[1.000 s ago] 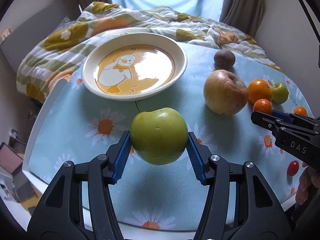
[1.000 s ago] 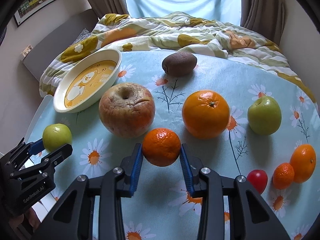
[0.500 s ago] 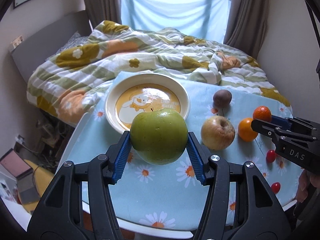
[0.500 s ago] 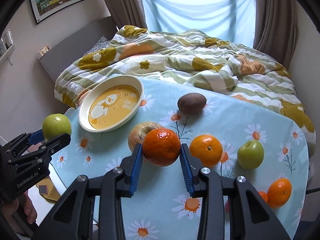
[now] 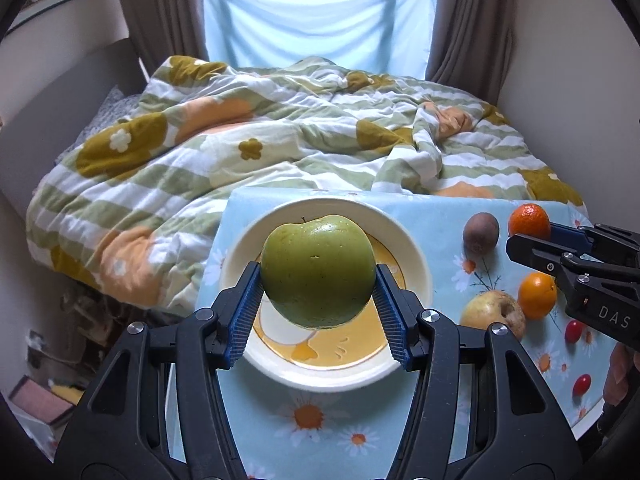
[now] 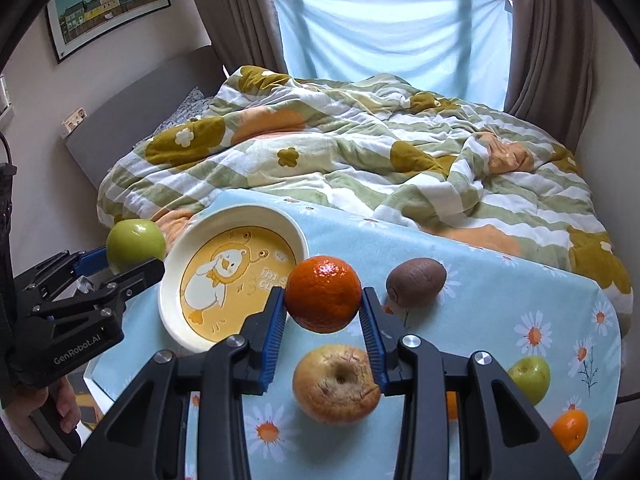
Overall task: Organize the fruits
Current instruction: 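Carry the green apple into the duck bowl while the right gripper grasps a tangerine, then open the left gripper over the bowl while the right gripper drops the tangerine in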
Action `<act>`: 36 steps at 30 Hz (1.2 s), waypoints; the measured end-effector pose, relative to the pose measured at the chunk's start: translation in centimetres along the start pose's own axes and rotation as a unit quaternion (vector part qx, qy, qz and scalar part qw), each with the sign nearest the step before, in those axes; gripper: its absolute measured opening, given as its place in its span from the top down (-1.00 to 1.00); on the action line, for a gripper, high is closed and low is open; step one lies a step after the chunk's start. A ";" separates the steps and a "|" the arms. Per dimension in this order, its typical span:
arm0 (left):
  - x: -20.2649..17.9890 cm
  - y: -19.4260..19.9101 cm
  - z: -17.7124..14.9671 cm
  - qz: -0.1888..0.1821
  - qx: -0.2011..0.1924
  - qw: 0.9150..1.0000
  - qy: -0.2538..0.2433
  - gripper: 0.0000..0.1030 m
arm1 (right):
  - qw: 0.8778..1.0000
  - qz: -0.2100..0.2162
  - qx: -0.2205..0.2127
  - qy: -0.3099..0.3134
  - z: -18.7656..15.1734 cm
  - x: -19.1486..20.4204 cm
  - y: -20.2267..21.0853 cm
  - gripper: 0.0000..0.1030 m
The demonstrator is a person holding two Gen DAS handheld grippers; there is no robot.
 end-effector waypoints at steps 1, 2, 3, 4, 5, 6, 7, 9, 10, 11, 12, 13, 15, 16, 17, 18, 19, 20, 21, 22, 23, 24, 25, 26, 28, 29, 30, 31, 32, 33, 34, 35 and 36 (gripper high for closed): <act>0.4 -0.8 0.3 -0.005 0.003 1.000 -0.007 -0.19 | 1.000 -0.003 0.001 -0.005 0.3 0.2 -0.6 0.33; 0.7 -1.6 0.6 -0.010 0.007 1.000 -0.014 -0.19 | 1.000 -0.006 0.002 -0.010 0.5 0.4 -1.1 0.33; 1.0 -2.4 0.8 -0.014 0.010 1.000 -0.021 -0.19 | 1.000 -0.007 0.003 -0.014 0.6 0.6 -1.5 0.33; 1.3 -3.2 1.0 -0.018 0.013 0.999 -0.029 -0.19 | 1.000 -0.010 0.005 -0.019 0.8 0.8 -2.1 0.33; 1.5 -4.0 1.3 -0.022 0.016 0.999 -0.036 -0.20 | 1.000 -0.014 0.005 -0.023 0.9 1.0 -2.6 0.33; 1.8 -4.7 1.4 -0.027 0.019 0.999 -0.042 -0.19 | 0.999 -0.019 0.006 -0.028 1.1 1.2 -3.1 0.33; 2.1 -5.5 1.5 -0.033 0.023 0.998 -0.048 -0.19 | 0.999 -0.023 0.007 -0.033 1.2 1.2 -3.6 0.33; 2.3 -7.0 1.6 -0.044 0.031 0.997 -0.060 -0.20 | 0.998 -0.031 0.008 -0.046 1.5 1.4 -4.3 0.33; 2.4 -7.7 1.7 -0.049 0.035 0.996 -0.067 -0.20 | 0.998 -0.034 0.009 -0.052 1.6 1.4 -4.6 0.33; 2.5 -8.4 1.7 -0.054 0.038 0.995 -0.075 -0.19 | 0.997 -0.039 0.009 -0.060 1.7 1.5 -4.9 0.33; 2.3 -9.1 1.7 -0.059 0.041 0.994 -0.083 -0.19 | 0.997 -0.042 0.009 -0.065 1.7 1.4 -5.1 0.33; 2.3 -9.7 1.7 -0.065 0.045 0.993 -0.090 -0.19 | 0.996 -0.047 0.009 -0.069 1.8 1.5 -5.4 0.33; 2.1 -10.7 1.6 -0.077 0.050 0.990 -0.104 -0.19 | 0.995 -0.058 0.010 -0.081 1.9 1.5 -5.8 0.33; 2.0 -11.1 1.6 -0.082 0.051 0.989 -0.111 -0.20 | 0.994 -0.063 0.010 -0.086 1.9 1.5 -5.8 0.33; 1.8 -11.5 1.7 -0.086 0.053 0.988 -0.118 -0.19 | 0.993 -0.067 0.009 -0.091 1.9 1.5 -5.8 0.33; 1.7 -11.8 1.7 -0.090 0.055 0.987 -0.124 -0.20 | 0.993 -0.073 0.009 -0.096 1.9 1.5 -5.8 0.33; 1.6 -12.1 1.7 -0.094 0.058 0.986 -0.128 -0.20 | 0.992 -0.077 0.009 -0.100 1.8 1.5 -5.8 0.33; 1.5 -12.3 1.6 -0.099 0.059 0.985 -0.130 -0.20 | 0.991 -0.081 0.009 -0.104 1.8 1.5 -5.8 0.33; 1.5 -12.4 1.6 -0.105 0.058 0.984 -0.133 -0.20 | 0.990 -0.086 0.009 -0.109 1.7 1.4 -5.8 0.33; 1.5 -12.6 1.6 -0.109 0.059 0.983 -0.136 -0.20 | 0.990 -0.088 0.009 -0.111 1.7 1.4 -5.8 0.33; 1.4 -12.6 1.5 -0.113 0.062 0.982 -0.139 -0.20 | 0.989 -0.091 0.009 -0.113 1.7 1.4 -5.8 0.33; 1.4 -12.6 1.5 -0.117 0.064 0.981 -0.139 -0.21 | 0.989 -0.095 0.009 -0.115 1.6 1.3 -5.7 0.33; 1.5 -12.5 1.5 -0.118 0.062 0.982 -0.136 -0.24 | 0.988 -0.097 0.010 -0.117 1.6 1.3 -5.6 0.33; 1.6 -12.2 1.5 -0.119 0.056 0.982 -0.136 -0.34 | 0.988 -0.099 0.010 -0.118 1.6 1.2 -5.6 0.33; 1.6 -11.8 1.7 -0.117 0.049 0.982 -0.142 -1.00 | 0.988 -0.102 0.010 -0.119 1.6 1.2 -5.4 0.33; 1.6 -11.5 1.8 -0.114 0.044 0.982 -0.144 -1.00 | 0.988 -0.102 0.010 -0.119 1.6 1.1 -5.4 0.33; 1.7 -11.4 1.9 -0.113 0.042 0.982 -0.144 -1.00 | 0.988 -0.102 0.009 -0.118 1.7 1.1 -5.4 0.33; 1.7 -11.3 1.9 -0.109 0.044 0.982 -0.145 -1.00 | 0.988 -0.102 0.009 -0.116 1.6 1.1 -5.4 0.33; 1.7 -11.3 1.8 -0.103 0.046 0.983 -0.145 -1.00 | 0.988 -0.102 0.009 -0.115 1.7 1.1 -5.4 0.33; 1.9 -11.1 1.8 -0.101 0.048 0.983 -0.143 -1.00 | 0.989 -0.100 0.010 -0.113 1.7 1.0 -5.4 0.33; 2.0 -10.9 1.7 -0.101 0.050 0.984 -0.139 -1.00 | 0.989 -0.098 0.010 -0.111 1.8 1.0 -5.4 0.33; 2.1 -10.7 1.6 -0.101 0.051 0.984 -0.135 -1.00 | 0.989 -0.097 0.011 -0.109 1.9 1.1 -5.5 0.33; 2.3 -10.4 1.5 -0.101 0.051 0.985 -0.131 -1.00 | 0.990 -0.095 0.012 -0.106 2.0 1.1 -5.5 0.33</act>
Point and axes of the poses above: each gripper's, at about its wrist camera, not at the fingertips, and y roughly against the way its jaws point, x to its left, z to its top, the point moved 2 cm from there along -y, roughly the way its jaws point, and after that the axes turned 3 degrees about -y, right-handed, at the moved point
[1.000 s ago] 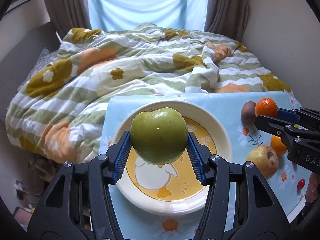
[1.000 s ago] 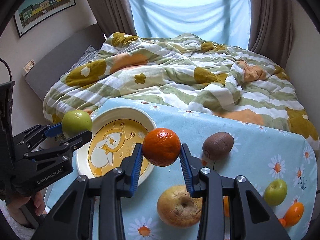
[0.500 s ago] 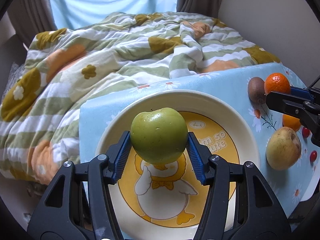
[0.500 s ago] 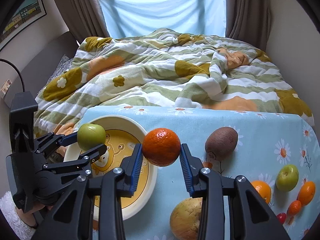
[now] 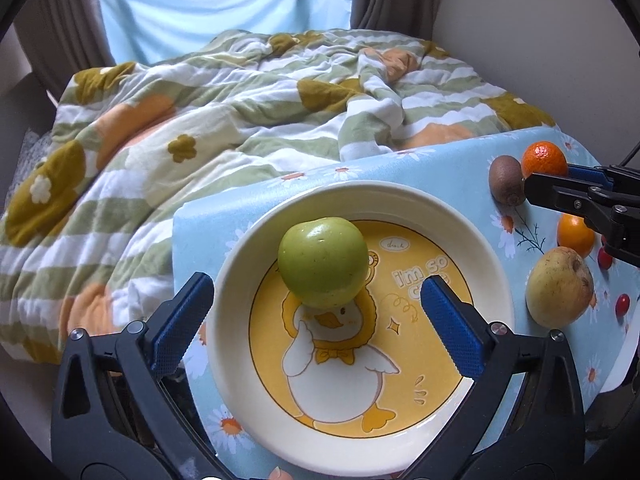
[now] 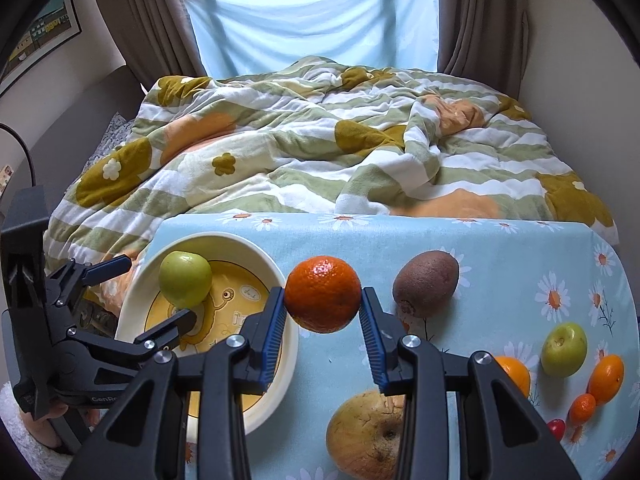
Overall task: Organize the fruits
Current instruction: 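Open the left gripper over the bowl while the right gripper drops the tangerine in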
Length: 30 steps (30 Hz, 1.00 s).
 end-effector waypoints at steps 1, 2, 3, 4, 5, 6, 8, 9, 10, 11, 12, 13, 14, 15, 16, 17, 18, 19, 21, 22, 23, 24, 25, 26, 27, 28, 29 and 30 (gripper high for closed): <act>0.1 0.3 -0.1 0.001 0.000 1.000 0.002 -1.00 | 1.000 0.002 0.000 0.003 0.1 0.1 0.0 0.33; 0.1 0.6 -0.3 0.003 0.001 1.000 0.005 -1.00 | 1.000 0.005 0.000 0.007 0.1 0.3 0.1 0.33; 0.1 0.9 -0.5 0.003 0.001 1.000 0.008 -1.00 | 1.000 0.009 0.000 0.012 0.3 0.6 0.1 0.33; 0.1 1.2 -0.7 0.002 0.001 1.000 0.013 -1.00 | 1.000 0.012 0.001 0.018 0.3 0.8 0.1 0.33; 0.2 1.6 -1.0 0.001 0.003 1.000 0.018 -1.00 | 1.000 0.014 0.002 0.025 0.4 1.1 0.0 0.33; 0.1 1.9 -1.2 0.001 0.004 1.000 0.023 -1.00 | 0.999 0.017 0.004 0.033 0.5 1.4 -0.1 0.33; 0.1 2.5 -1.8 -0.001 0.005 0.999 0.031 -1.00 | 0.999 0.025 0.009 0.045 0.5 2.0 -0.4 0.33; 0.0 2.8 -2.1 -0.001 0.007 0.999 0.034 -1.00 | 0.998 0.028 0.013 0.051 0.5 2.3 -0.6 0.33; 0.0 3.0 -2.4 -0.001 0.009 0.999 0.036 -1.00 | 0.998 0.032 0.016 0.057 0.4 2.6 -0.9 0.33; -0.1 3.2 -2.7 0.001 0.011 0.999 0.038 -1.00 | 0.997 0.035 0.020 0.062 0.4 2.9 -1.1 0.33; -0.1 3.4 -3.1 0.003 0.013 0.999 0.039 -1.00 | 0.997 0.039 0.024 0.067 0.4 3.2 -1.4 0.33; -0.1 3.5 -3.4 0.005 0.016 0.999 0.040 -1.00 | 0.996 0.043 0.028 0.071 0.3 3.5 -1.7 0.33; 0.0 3.6 -3.7 0.007 0.019 0.999 0.042 -1.00 | 0.996 0.046 0.032 0.075 0.3 3.8 -2.0 0.33; 0.1 3.7 -4.1 0.008 0.021 0.999 0.045 -1.00 | 0.995 0.048 0.035 0.079 0.3 4.0 -2.3 0.33; 0.2 3.9 -4.4 0.009 0.023 0.998 0.049 -1.00 | 0.994 0.052 0.040 0.083 0.2 4.3 -2.7 0.33; 0.3 4.0 -4.7 0.011 0.025 0.998 0.052 -1.00 | 0.994 0.053 0.044 0.088 0.2 4.5 -3.1 0.33; 0.5 4.2 -5.1 0.014 0.026 0.998 0.054 -1.00 | 0.993 0.053 0.047 0.095 0.1 4.8 -3.5 0.33; 0.7 4.3 -5.4 0.016 0.027 0.998 0.055 -1.00 | 0.992 0.052 0.049 0.101 0.1 5.0 -3.8 0.33; 1.0 4.6 -5.9 0.023 0.027 0.998 0.057 -1.00 | 0.991 0.052 0.055 0.111 0.1 5.4 -4.5 0.33; 1.2 4.7 -6.1 0.025 0.028 0.998 0.059 -1.00 | 0.990 0.052 0.057 0.115 0.0 5.7 -4.9 0.33; 1.5 4.7 -6.3 0.025 0.029 0.997 0.062 -1.00 | 0.990 0.052 0.059 0.118 0.0 5.9 -5.1 0.33; 1.7 4.8 -6.5 0.027 0.030 0.997 0.067 -1.00 | 0.989 0.051 0.061 0.121 -0.1 6.1 -5.5 0.33; 1.9 4.8 -6.7 0.027 0.030 0.997 0.071 -1.00 | 0.989 0.050 0.063 0.124 -0.1 6.3 -5.8 0.33; 2.2 4.9 -6.8 0.026 0.030 0.996 0.076 -1.00 | 0.988 0.049 0.065 0.130 -0.1 6.5 -6.0 0.33; 2.4 5.0 -6.9 0.024 0.029 0.996 0.080 -1.00 | 0.988 0.045 0.064 0.135 -0.1 6.7 -6.2 0.33; 2.5 5.0 -7.0 0.022 0.028 0.996 0.084 -1.00 | 0.987 0.041 0.063 0.139 -0.1 6.8 -6.3 0.33; 2.6 5.1 -7.1 0.021 0.028 0.996 0.088 -1.00 | 0.987 0.040 0.064 0.141 -0.1 6.9 -6.4 0.33; 2.7 5.2 -7.3 0.019 0.027 0.995 0.089 -1.00 | 0.987 0.042 0.068 0.142 -0.1 7.0 -6.6 0.33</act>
Point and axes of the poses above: each gripper's, at about its wrist camera, not at the fingertips, and y roughly against the way its jaws point, x to its left, z to its top, the point moved 2 cm from there along -y, roughly the way its jaws point, and after that the axes turned 3 degrees about -y, right-handed, at the moved point
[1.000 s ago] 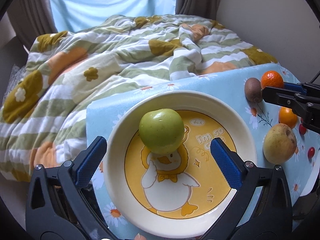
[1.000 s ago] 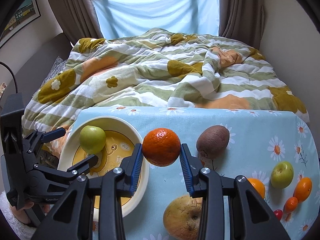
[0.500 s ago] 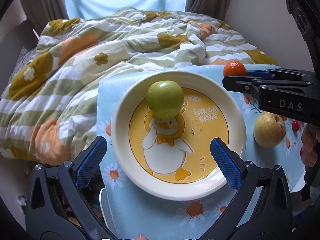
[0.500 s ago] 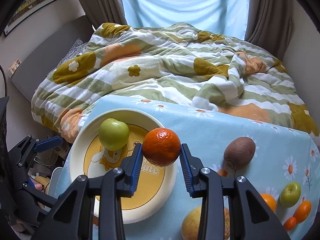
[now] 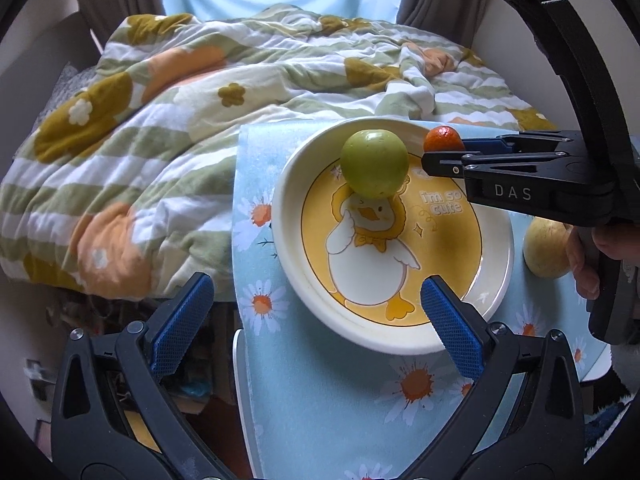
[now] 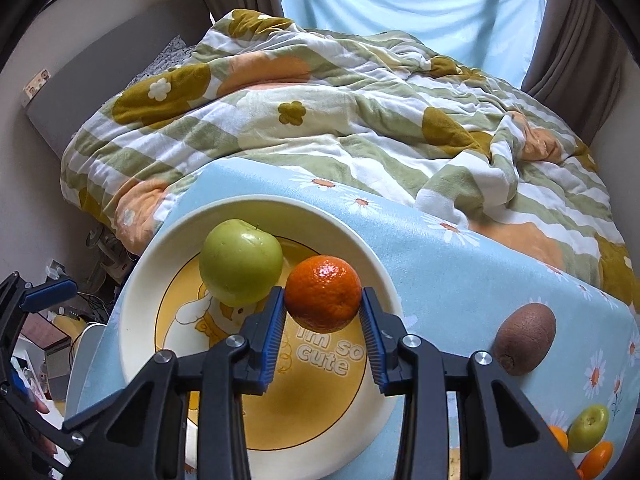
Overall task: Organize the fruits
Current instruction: 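Open the left gripper over the bowl while the right gripper drops the tangerine in, then reach the left gripper to the large wrinkled apple and grasp it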
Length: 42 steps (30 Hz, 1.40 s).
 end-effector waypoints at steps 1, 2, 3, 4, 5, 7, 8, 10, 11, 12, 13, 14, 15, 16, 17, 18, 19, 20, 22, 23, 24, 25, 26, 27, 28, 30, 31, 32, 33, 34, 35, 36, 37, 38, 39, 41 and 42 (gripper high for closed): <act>0.1 0.1 -0.1 0.000 -0.001 1.000 0.001 -1.00 | 1.000 -0.001 0.003 -0.002 0.0 0.0 -0.1 0.33; 0.1 0.1 -0.2 0.001 -0.002 1.000 0.000 -1.00 | 1.000 -0.004 0.004 -0.002 0.0 0.1 -0.2 0.30; 0.1 0.2 -0.3 0.002 -0.003 1.000 0.001 -1.00 | 1.000 -0.005 0.003 -0.001 -0.1 0.2 -0.2 0.05; 0.2 0.3 -0.3 0.001 -0.003 1.000 0.003 -1.00 | 1.000 -0.002 0.001 0.000 -0.1 0.3 0.0 -0.34; 0.3 0.4 -0.4 -0.003 -0.003 1.000 0.005 -1.00 | 1.000 0.000 -0.002 0.000 -0.1 0.3 0.2 -0.57; 0.3 0.6 -0.5 -0.012 -0.004 1.000 0.012 -1.00 | 1.000 0.003 -0.013 -0.003 -0.1 0.4 0.7 -0.93; 0.4 0.8 -0.6 -0.014 -0.005 1.000 0.014 -1.00 | 1.000 0.000 -0.017 -0.005 -0.1 0.4 0.9 -0.93; 0.5 0.9 -0.7 -0.012 -0.005 1.000 0.015 -1.00 | 1.000 -0.004 -0.025 -0.003 -0.2 0.3 1.3 -0.93; 0.5 1.0 -0.7 -0.009 -0.004 1.000 0.013 -1.00 | 1.000 -0.006 -0.030 -0.003 -0.2 0.3 1.6 -0.94; 0.5 1.1 -0.7 -0.005 -0.002 1.000 0.011 -1.00 | 0.999 -0.009 -0.035 -0.005 -0.3 0.2 1.9 -0.94; 0.5 1.2 -0.6 -0.003 -0.001 1.000 0.010 -1.00 | 0.999 -0.009 -0.036 -0.009 -0.4 0.1 2.2 -0.94; 0.5 1.4 -0.6 -0.004 -0.003 1.000 0.010 -1.00 | 0.999 -0.005 -0.035 -0.012 -0.5 0.0 2.4 -0.94; 0.5 1.7 -0.4 -0.005 -0.007 1.000 0.010 -1.00 | 0.999 0.001 -0.032 -0.016 -0.5 0.0 2.7 -0.94; 0.5 2.0 -0.3 -0.005 -0.010 1.000 0.010 -1.00 | 0.999 0.004 -0.030 -0.019 -0.6 0.0 3.0 -0.94; 0.4 2.3 -0.2 -0.004 -0.012 1.000 0.008 -1.00 | 0.999 0.006 -0.030 -0.022 -0.7 0.0 3.3 -0.94; 0.4 2.6 0.0 -0.002 -0.014 1.000 0.006 -1.00 | 0.999 0.008 -0.029 -0.022 -0.8 0.1 3.6 -0.94; 0.3 3.0 0.1 0.000 -0.016 1.000 0.004 -1.00 | 0.999 0.008 -0.030 -0.023 -0.9 0.1 3.9 -0.94; 0.2 3.3 0.3 0.003 -0.019 1.000 0.001 -1.00 | 0.999 0.008 -0.033 -0.025 -1.0 0.2 4.4 -0.94; 0.0 4.1 0.6 0.007 -0.024 1.000 -0.004 -1.00 | 0.999 0.009 -0.037 -0.028 -1.1 0.3 5.3 -0.94; -0.1 4.6 0.8 0.007 -0.027 1.000 -0.006 -1.00 | 0.999 0.010 -0.039 -0.030 -1.2 0.3 5.9 -0.94; -0.2 5.0 1.0 0.006 -0.030 0.999 -0.009 -1.00 | 0.999 0.009 -0.040 -0.033 -1.3 0.3 6.4 -0.94; -0.3 5.4 1.2 0.005 -0.034 0.999 -0.013 -1.00 | 0.998 0.008 -0.042 -0.037 -1.3 0.3 7.0 -0.94; -0.5 5.9 1.3 0.005 -0.037 0.999 -0.017 -1.00 | 0.998 0.008 -0.044 -0.041 -1.5 0.2 7.5 -0.94; -0.6 6.3 1.6 0.005 -0.041 0.999 -0.022 -1.00 | 0.998 0.008 -0.048 -0.046 -1.6 0.1 8.2 -0.94; -0.8 6.7 1.8 0.005 -0.044 0.999 -0.028 -1.00 | 0.997 0.007 -0.053 -0.050 -1.7 0.0 8.9 -0.94; -1.3 7.5 2.1 0.001 -0.052 0.998 -0.036 -1.00 | 0.996 0.001 -0.061 -0.058 -2.0 -0.3 10.2 -0.94; -1.5 7.8 2.4 -0.004 -0.055 0.998 -0.039 -1.00 | 0.996 -0.004 -0.063 -0.061 -2.2 -0.5 10.9 -0.94; -1.7 8.1 2.6 -0.008 -0.057 0.998 -0.040 -1.00 | 0.996 -0.010 -0.066 -0.065 -2.4 -0.8 11.5 -0.94; -1.9 8.4 2.7 -0.011 -0.060 0.997 -0.039 -1.00 | 0.995 -0.017 -0.068 -0.070 -2.6 -1.1 12.1 -0.94; -2.2 8.7 2.9 -0.016 -0.064 0.997 -0.039 -1.00 | 0.994 -0.023 -0.070 -0.076 -2.9 -1.5 12.8 -0.94; -2.5 9.0 3.0 -0.022 -0.067 0.997 -0.041 -1.00 | 0.993 -0.028 -0.072 -0.083 -3.2 -1.9 13.4 -0.94; -2.9 9.3 3.1 -0.027 -0.070 0.996 -0.043 -1.00 | 0.993 -0.033 -0.074 -0.090 -3.5 -2.4 14.0 -0.94; -3.3 9.5 3.3 -0.029 -0.073 0.996 -0.045 -1.00 | 0.992 -0.037 -0.076 -0.098 -4.0 -2.9 14.5 -0.94; -3.9 9.7 3.4 -0.030 -0.076 0.995 -0.049 -1.00 | 0.990 -0.040 -0.079 -0.105 -4.4 -3.4 15.1 -0.94; -4.5 9.8 3.4 -0.032 -0.078 0.995 -0.053 -1.00 | 0.989 -0.043 -0.081 -0.112 -4.9 -3.9 15.6 -0.94; -5.7 10.0 3.5 -0.034 -0.081 0.994 -0.061 -1.00 | 0.987 -0.057 -0.085 -0.126 -6.0 -5.0 16.7 -0.94; -6.4 10.1 3.5 -0.037 -0.083 0.994 -0.065 -1.00 | 0.985 -0.064 -0.088 -0.132 -6.6 -5.7 17.1 -0.94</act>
Point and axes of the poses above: each gripper's, at about its wrist camera, not at the fingertips, and y roughly against the way its jaws point, x to its left, z to its top, the point moved 2 cm from there along -y, roughly the way its jaws point, and after that the axes turned 3 degrees about -y, right-handed, at the moved point
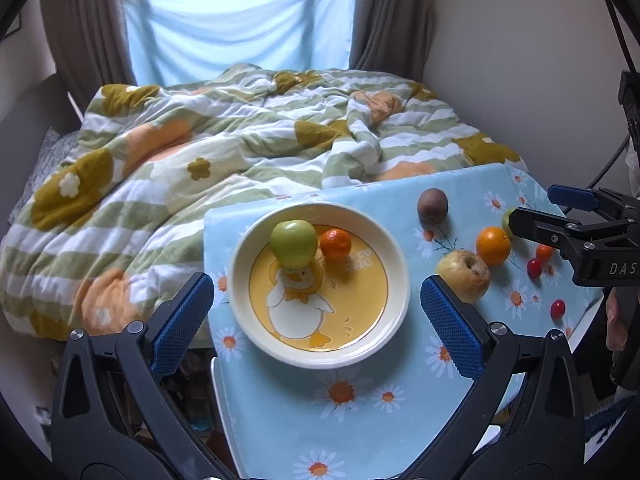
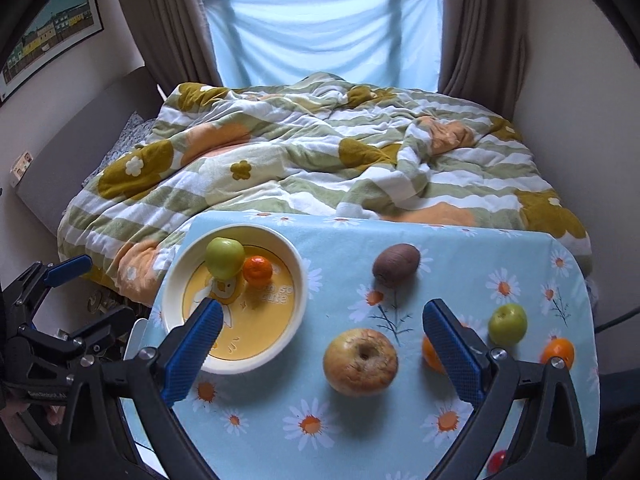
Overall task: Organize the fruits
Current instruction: 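Reach the left gripper to the large wrinkled apple and grasp it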
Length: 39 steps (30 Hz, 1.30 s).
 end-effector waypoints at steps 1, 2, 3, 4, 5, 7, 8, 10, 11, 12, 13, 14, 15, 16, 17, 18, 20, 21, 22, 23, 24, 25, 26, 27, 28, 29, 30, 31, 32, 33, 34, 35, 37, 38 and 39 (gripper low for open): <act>-0.8 0.0 0.1 -0.004 -0.002 1.000 -0.003 -1.00 | 1.000 -0.007 -0.003 -0.003 -0.3 -0.8 0.5 -0.94; -1.5 0.0 0.3 -0.007 -0.004 1.000 -0.006 -1.00 | 1.000 -0.013 -0.006 -0.007 -0.7 -1.6 0.9 -0.94; -2.4 0.1 0.3 -0.008 -0.006 1.000 -0.008 -1.00 | 1.000 -0.020 -0.008 -0.011 -1.0 -2.4 1.4 -0.94; -3.2 0.1 0.4 -0.010 -0.007 1.000 -0.011 -1.00 | 0.999 -0.026 -0.009 -0.015 -1.3 -3.3 1.7 -0.94; -4.0 0.1 0.5 -0.011 -0.008 1.000 -0.012 -1.00 | 0.999 -0.029 -0.009 -0.020 -1.7 -4.3 2.1 -0.94; -5.8 -0.1 0.7 -0.013 -0.009 1.000 -0.015 -1.00 | 0.999 -0.031 -0.006 -0.028 -2.4 -6.0 2.7 -0.94; -6.6 -0.2 0.7 -0.014 -0.009 1.000 -0.016 -1.00 | 0.999 -0.033 -0.005 -0.030 -2.8 -6.8 2.9 -0.94; -8.3 -0.7 0.6 -0.014 -0.004 1.000 -0.018 -1.00 | 0.999 -0.031 -0.002 -0.034 -3.5 -8.4 3.3 -0.94; -9.0 -1.0 0.5 -0.014 -0.002 1.000 -0.018 -1.00 | 0.999 -0.031 0.000 -0.035 -3.9 -9.2 3.4 -0.94; -9.8 -1.2 0.4 -0.014 0.000 1.000 -0.018 -1.00 | 0.999 -0.032 0.002 -0.036 -4.2 -9.9 3.5 -0.94; -10.5 -1.6 0.3 -0.014 0.003 1.000 -0.017 -1.00 | 0.999 -0.032 0.005 -0.037 -4.6 -10.6 3.4 -0.94; -11.2 -1.9 0.2 -0.014 0.005 1.000 -0.017 -1.00 | 0.999 -0.030 0.008 -0.039 -5.0 -11.4 3.3 -0.94; -11.9 -2.4 0.1 -0.013 0.008 1.000 -0.016 -1.00 | 0.999 -0.027 0.012 -0.041 -5.5 -12.1 3.2 -0.94; -12.5 -2.8 0.0 -0.012 0.010 1.000 -0.016 -1.00 | 0.999 -0.026 0.017 -0.042 -5.9 -12.8 3.0 -0.94; -13.1 -3.3 -0.2 -0.011 0.013 1.000 -0.015 -1.00 | 0.999 -0.024 0.021 -0.044 -6.4 -13.4 2.8 -0.94; -13.7 -3.8 -0.4 -0.011 0.016 1.000 -0.014 -1.00 | 0.998 -0.021 0.027 -0.045 -6.9 -14.0 2.5 -0.94; -14.8 -4.8 -0.7 -0.012 0.023 1.000 -0.013 -1.00 | 0.998 -0.015 0.038 -0.047 -7.9 -15.0 1.9 -0.94; -15.3 -5.4 -0.9 -0.012 0.026 1.000 -0.013 -1.00 | 0.998 -0.015 0.044 -0.048 -8.5 -15.4 1.5 -0.94; -15.8 -6.0 -1.1 -0.012 0.029 0.999 -0.014 -1.00 | 0.998 -0.012 0.048 -0.050 -9.0 -15.9 1.2 -0.94; -16.3 -6.7 -1.2 -0.012 0.032 0.999 -0.015 -1.00 | 0.997 -0.009 0.053 -0.052 -9.4 -16.5 0.9 -0.94; -16.8 -7.3 -1.5 -0.012 0.035 0.999 -0.017 -1.00 | 0.997 -0.007 0.058 -0.054 -9.9 -16.9 0.5 -0.94; -17.2 -7.9 -1.6 -0.012 0.039 0.999 -0.018 -1.00 | 0.996 -0.005 0.063 -0.056 -10.4 -17.4 0.1 -0.94; -17.6 -8.6 -1.8 -0.011 0.043 0.999 -0.019 -1.00 | 0.996 -0.004 0.067 -0.058 -10.8 -17.7 -0.3 -0.94; -17.9 -9.2 -2.0 -0.011 0.046 0.999 -0.020 -1.00 | 0.996 -0.002 0.072 -0.060 -11.2 -18.1 -0.7 -0.94; -18.2 -9.9 -2.2 -0.010 0.050 0.999 -0.020 -1.00 | 0.995 -0.001 0.077 -0.062 -11.6 -18.5 -1.1 -0.93; -18.4 -10.5 -2.3 -0.008 0.054 0.998 -0.020 -1.00 | 0.995 0.000 0.080 -0.064 -11.8 -18.8 -1.5 -0.93; -18.5 -11.2 -2.5 -0.007 0.058 0.998 -0.020 -1.00 | 0.995 0.002 0.082 -0.065 -12.1 -19.1 -1.8 -0.93; -18.6 -11.8 -2.7 -0.006 0.062 0.998 -0.019 -1.00 | 0.994 0.003 0.084 -0.067 -12.3 -19.4 -2.2 -0.93; -18.6 -12.3 -2.9 -0.005 0.065 0.998 -0.018 -1.00 | 0.994 0.004 0.087 -0.068 -12.5 -19.5 -2.6 -0.93; -18.6 -12.8 -3.1 -0.003 0.068 0.998 -0.017 -1.00 | 0.994 0.006 0.090 -0.069 -12.7 -19.7 -2.9 -0.92; -18.6 -13.3 -3.2 -0.001 0.071 0.997 -0.015 -1.00 | 0.993 0.007 0.092 -0.069 -12.8 -19.8 -3.2 -0.90; -18.5 -13.7 -3.2 -0.001 0.073 0.997 -0.014 -1.00 | 0.993 0.008 0.093 -0.070 -12.9 -19.9 -3.5 -0.89; -18.3 -14.4 -3.3 -0.002 0.078 0.997 -0.011 -1.00 | 0.993 0.011 0.098 -0.071 -13.0 -19.9 -4.1 -0.80; -18.2 -14.7 -3.3 -0.003 0.081 0.997 -0.010 -0.96 | 0.992 0.012 0.101 -0.071 -13.1 -19.9 -4.4 -0.78; -18.1 -15.0 -3.3 -0.004 0.085 0.996 -0.010 -0.90 | 0.992 0.013 0.103 -0.071 -13.2 -19.9 -4.7 -0.73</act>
Point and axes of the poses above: each gripper's, at about its wrist camera, not at the fingertips, and y roughly against the way its jaws point, x to its left, z to its top, the point moved 2 cm from there along -y, roughly the way its jaws point, and after that the axes turned 3 degrees about -y, right-handed, at the moved point
